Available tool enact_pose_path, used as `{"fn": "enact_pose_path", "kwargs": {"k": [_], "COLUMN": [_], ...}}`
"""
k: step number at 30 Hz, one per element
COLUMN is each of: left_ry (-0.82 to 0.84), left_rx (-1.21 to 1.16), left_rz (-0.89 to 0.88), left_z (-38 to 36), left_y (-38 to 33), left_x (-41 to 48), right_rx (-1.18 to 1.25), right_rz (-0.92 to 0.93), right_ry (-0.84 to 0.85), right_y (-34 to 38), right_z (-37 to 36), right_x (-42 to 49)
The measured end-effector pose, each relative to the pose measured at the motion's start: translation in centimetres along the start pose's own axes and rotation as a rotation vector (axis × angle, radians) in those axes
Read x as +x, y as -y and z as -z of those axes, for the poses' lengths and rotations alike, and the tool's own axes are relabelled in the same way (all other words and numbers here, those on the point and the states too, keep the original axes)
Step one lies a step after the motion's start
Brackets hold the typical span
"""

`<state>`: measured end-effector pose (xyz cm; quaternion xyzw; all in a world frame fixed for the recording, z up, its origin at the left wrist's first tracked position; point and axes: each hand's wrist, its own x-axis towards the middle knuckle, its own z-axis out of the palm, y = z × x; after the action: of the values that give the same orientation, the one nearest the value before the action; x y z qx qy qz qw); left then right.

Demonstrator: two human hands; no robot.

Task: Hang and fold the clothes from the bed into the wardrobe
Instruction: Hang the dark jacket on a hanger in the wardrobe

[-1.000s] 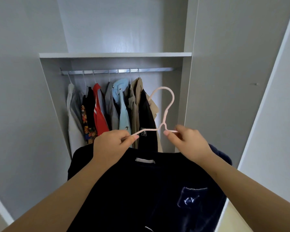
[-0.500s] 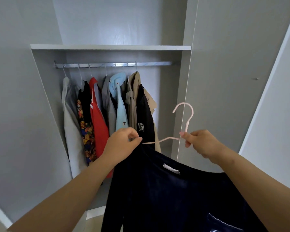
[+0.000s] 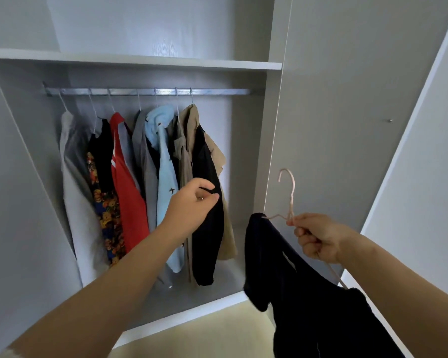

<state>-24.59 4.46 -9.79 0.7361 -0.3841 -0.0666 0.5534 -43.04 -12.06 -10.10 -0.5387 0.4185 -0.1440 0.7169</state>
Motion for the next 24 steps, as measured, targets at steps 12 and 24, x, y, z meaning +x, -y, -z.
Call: {"fn": "enact_pose_path", "kwargs": {"k": [12, 24], "left_ry": [0.005, 0.08], "left_rx": [-0.09, 0.161], "left_rz": [0.02, -0.003], "left_z": [-1.9, 0.1], "left_y": [4.9, 10.3], "left_x": [13.8, 35.4], "right_rx": [0.073, 0.071], "right_rz": [0.065, 0.082], "right_ry": [-0.065, -0.068], "right_y": [6.3, 18.6], "right_z": [-1.2, -6.7], "right_x": [11.4, 30.2]}}
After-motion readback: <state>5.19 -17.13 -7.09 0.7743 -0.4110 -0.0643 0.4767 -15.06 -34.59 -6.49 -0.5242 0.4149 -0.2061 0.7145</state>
